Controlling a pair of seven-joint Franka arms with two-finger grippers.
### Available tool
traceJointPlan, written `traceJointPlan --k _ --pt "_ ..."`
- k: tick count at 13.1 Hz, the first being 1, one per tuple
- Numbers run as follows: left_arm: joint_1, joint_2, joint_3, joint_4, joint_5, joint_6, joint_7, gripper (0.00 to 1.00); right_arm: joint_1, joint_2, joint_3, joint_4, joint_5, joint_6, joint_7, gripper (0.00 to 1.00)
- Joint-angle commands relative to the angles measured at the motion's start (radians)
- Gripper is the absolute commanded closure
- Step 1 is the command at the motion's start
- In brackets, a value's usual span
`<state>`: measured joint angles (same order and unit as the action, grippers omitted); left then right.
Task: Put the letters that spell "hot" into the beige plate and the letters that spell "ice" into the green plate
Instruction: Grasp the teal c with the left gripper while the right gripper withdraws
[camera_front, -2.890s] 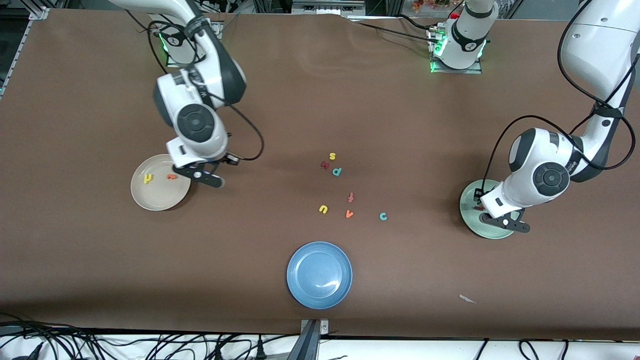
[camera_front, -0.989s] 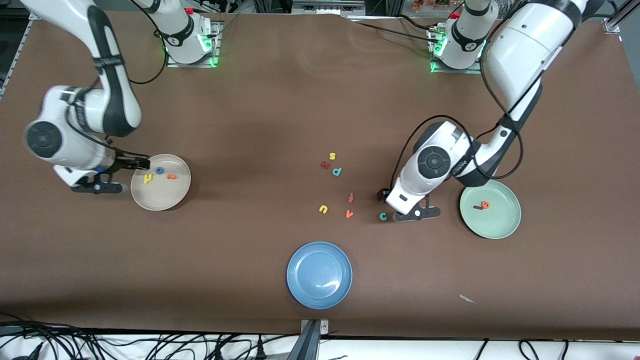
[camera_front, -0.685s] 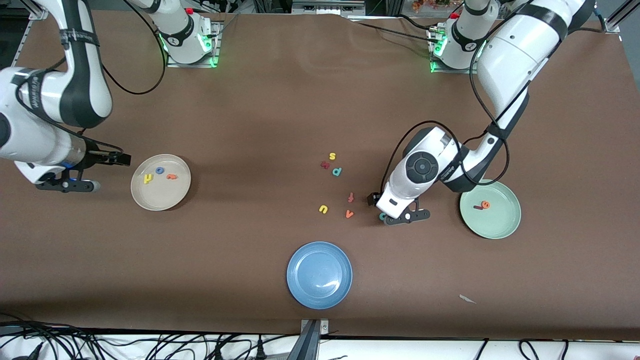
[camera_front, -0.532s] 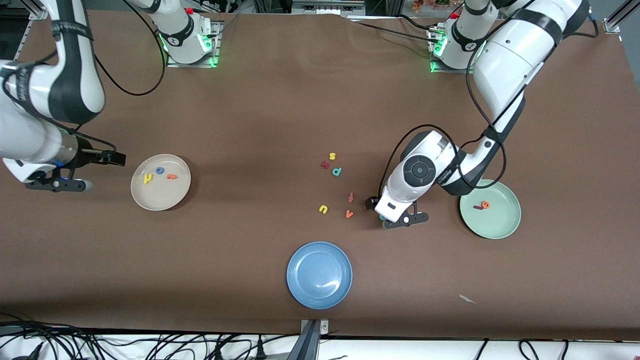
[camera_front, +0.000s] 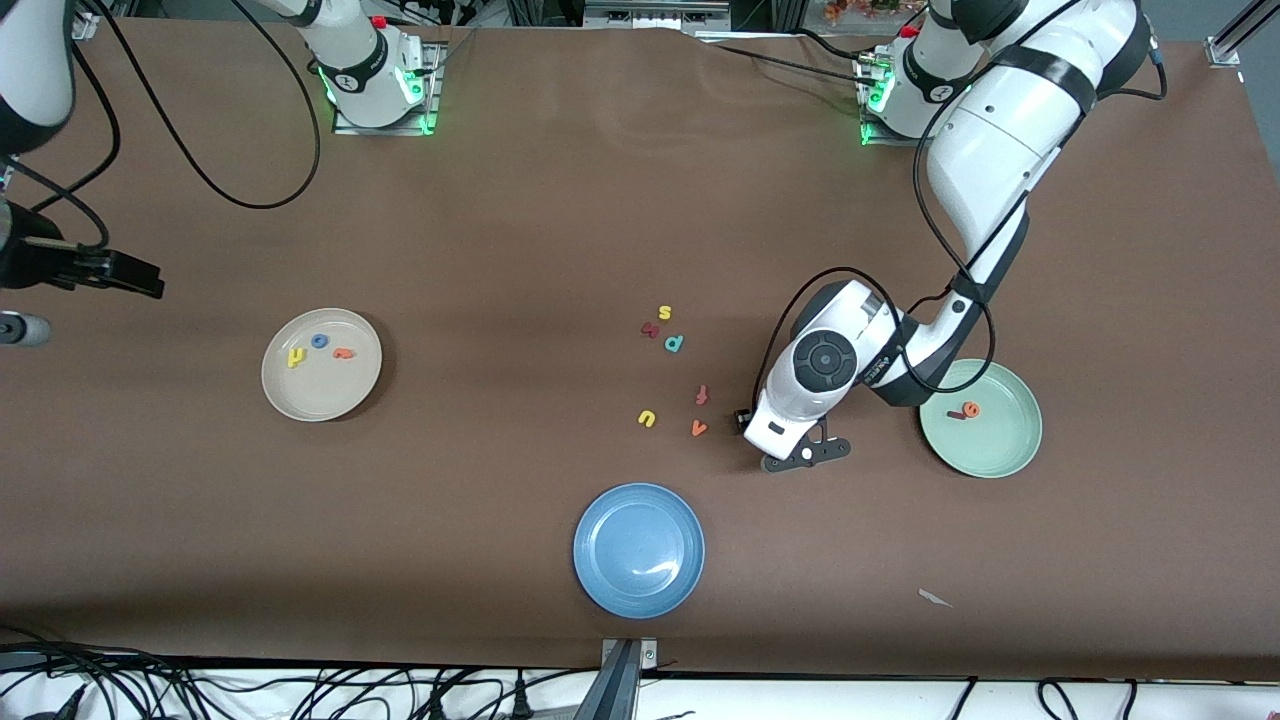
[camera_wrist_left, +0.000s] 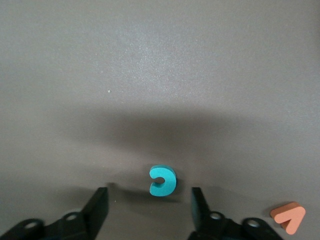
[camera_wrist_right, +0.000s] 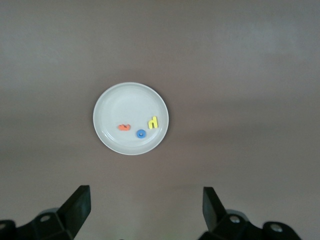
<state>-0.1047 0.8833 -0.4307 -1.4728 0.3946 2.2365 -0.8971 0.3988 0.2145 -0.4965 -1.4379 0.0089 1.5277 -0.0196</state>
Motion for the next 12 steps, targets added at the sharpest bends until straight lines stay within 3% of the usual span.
traceJointPlan --k 1,9,10,12 --pt "-0.02 0.023 0.012 0.046 -0.005 -0.008 -0.008 0.34 0.005 0.019 0.006 0.034 0.014 -0.024 0.117 0.01" --pt "-0.023 0.054 0.017 0.091 -0.007 -0.008 -0.01 0.41 0.003 0.019 0.01 0.031 0.006 0.0 0.083 0.01" --pt "-0.021 0.056 0.017 0.091 -0.007 -0.006 -0.01 0.45 -0.026 0.02 0.042 0.031 0.008 0.002 0.082 0.01" --pt "-0.023 0.054 0.017 0.091 -0.007 -0.006 -0.01 0.59 -0.212 0.011 0.27 0.034 -0.012 0.008 0.086 0.01"
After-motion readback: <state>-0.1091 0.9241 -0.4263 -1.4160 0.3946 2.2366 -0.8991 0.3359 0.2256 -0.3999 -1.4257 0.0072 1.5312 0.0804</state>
